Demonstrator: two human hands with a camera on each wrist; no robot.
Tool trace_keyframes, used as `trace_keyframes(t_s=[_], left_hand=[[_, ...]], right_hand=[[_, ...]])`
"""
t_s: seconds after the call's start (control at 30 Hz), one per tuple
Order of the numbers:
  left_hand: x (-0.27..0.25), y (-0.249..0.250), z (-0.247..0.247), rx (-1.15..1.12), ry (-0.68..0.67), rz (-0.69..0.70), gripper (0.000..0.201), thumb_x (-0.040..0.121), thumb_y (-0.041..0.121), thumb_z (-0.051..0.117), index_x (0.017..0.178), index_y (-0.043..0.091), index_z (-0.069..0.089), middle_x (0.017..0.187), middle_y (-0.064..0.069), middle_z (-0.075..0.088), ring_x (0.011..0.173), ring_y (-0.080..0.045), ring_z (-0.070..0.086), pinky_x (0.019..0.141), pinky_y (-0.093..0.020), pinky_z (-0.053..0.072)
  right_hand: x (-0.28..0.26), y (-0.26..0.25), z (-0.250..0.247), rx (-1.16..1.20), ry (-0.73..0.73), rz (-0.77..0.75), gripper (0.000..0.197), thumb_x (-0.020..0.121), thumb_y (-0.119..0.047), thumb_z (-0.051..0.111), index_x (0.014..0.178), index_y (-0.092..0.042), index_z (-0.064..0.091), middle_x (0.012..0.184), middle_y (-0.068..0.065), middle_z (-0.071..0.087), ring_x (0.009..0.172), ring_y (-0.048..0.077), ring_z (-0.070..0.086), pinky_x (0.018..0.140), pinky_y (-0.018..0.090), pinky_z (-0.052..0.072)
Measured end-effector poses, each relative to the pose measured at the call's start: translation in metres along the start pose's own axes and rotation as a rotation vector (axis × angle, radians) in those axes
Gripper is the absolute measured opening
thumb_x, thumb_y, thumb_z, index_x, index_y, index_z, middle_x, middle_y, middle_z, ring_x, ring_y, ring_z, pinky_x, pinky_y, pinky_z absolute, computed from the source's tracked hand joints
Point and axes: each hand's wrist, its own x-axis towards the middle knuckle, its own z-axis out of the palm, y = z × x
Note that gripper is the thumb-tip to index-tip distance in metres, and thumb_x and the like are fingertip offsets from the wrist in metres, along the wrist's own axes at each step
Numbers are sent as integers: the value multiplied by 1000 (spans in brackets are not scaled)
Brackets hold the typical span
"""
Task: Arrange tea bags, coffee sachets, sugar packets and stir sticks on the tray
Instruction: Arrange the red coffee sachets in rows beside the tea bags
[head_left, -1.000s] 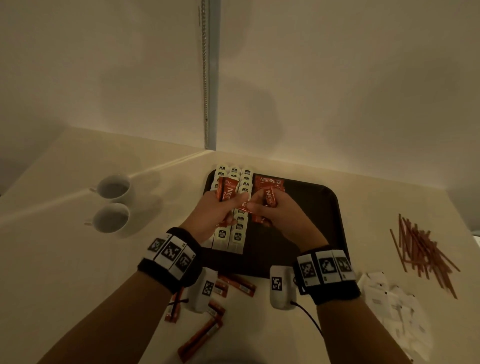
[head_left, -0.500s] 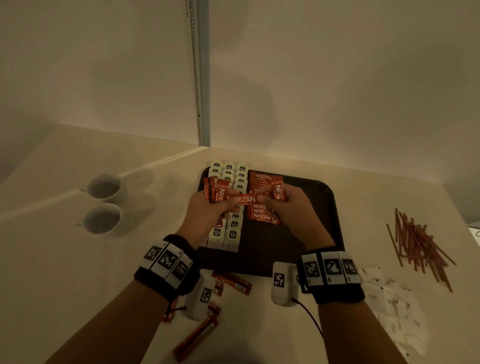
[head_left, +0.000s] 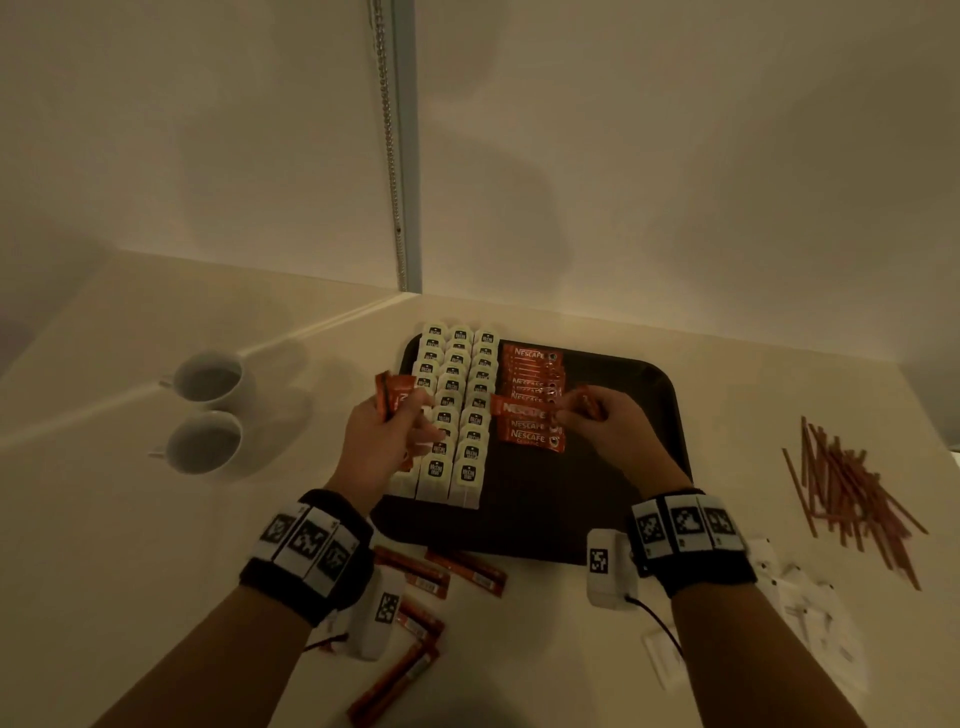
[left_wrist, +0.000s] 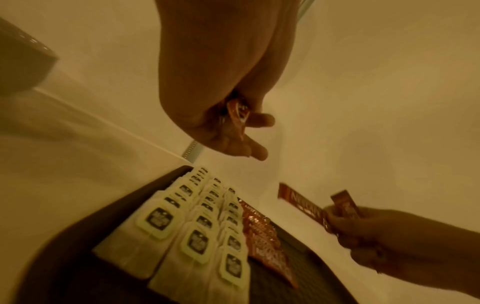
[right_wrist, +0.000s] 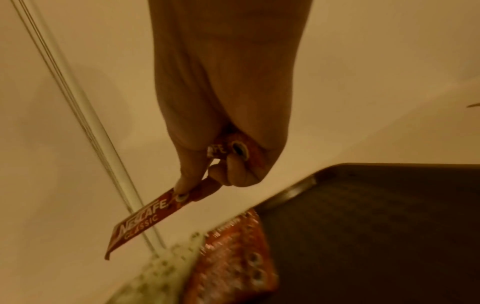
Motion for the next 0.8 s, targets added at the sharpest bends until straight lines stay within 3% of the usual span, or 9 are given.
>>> trace_keyframes(t_s=[0.1, 0.2, 0.3, 0.6, 0.8], left_hand=[[1, -9, -16, -21, 54, -57, 22, 97, 29, 51, 85, 17, 64, 54, 3, 54, 53, -14, 60, 54, -24, 50], [2, -18, -26, -41, 90, -97, 23, 97, 29, 50, 82, 16, 62, 60, -2, 47, 52, -15, 48, 44, -17, 45], [0, -21, -28, -52, 82, -102, 23, 98, 28, 50, 83, 15, 61, 63, -3, 46, 53, -16, 46, 42, -16, 43], [0, -20, -26, -60, 54, -84, 24, 98, 29, 48, 83, 16, 61, 58, 1, 51, 52, -14, 54, 59, -28, 46], [-1, -21, -27, -58, 44, -92, 23, 99, 28, 48, 83, 15, 60, 53, 6, 45, 49, -11, 49, 54, -22, 46]], right_hand=[[7, 31, 1, -109, -30, 88, 8, 83, -15, 68, 86, -20, 64, 94, -4, 65, 88, 8, 60, 80, 24, 46], [9, 52, 11, -140, -85, 136, 12, 80, -15, 71, 83, -21, 61, 92, -6, 63, 91, 8, 58, 79, 20, 44], [15, 61, 20, -147, -34, 157, 13, 79, -16, 72, 82, -19, 60, 87, -8, 61, 84, 4, 56, 76, 19, 45], [24, 62, 37, -107, 112, 202, 18, 81, -12, 70, 97, -12, 62, 85, -13, 54, 74, -5, 48, 62, 10, 36], [24, 65, 42, -110, 130, 244, 18, 82, -15, 69, 97, -15, 60, 92, -7, 57, 81, 1, 50, 81, 21, 39]])
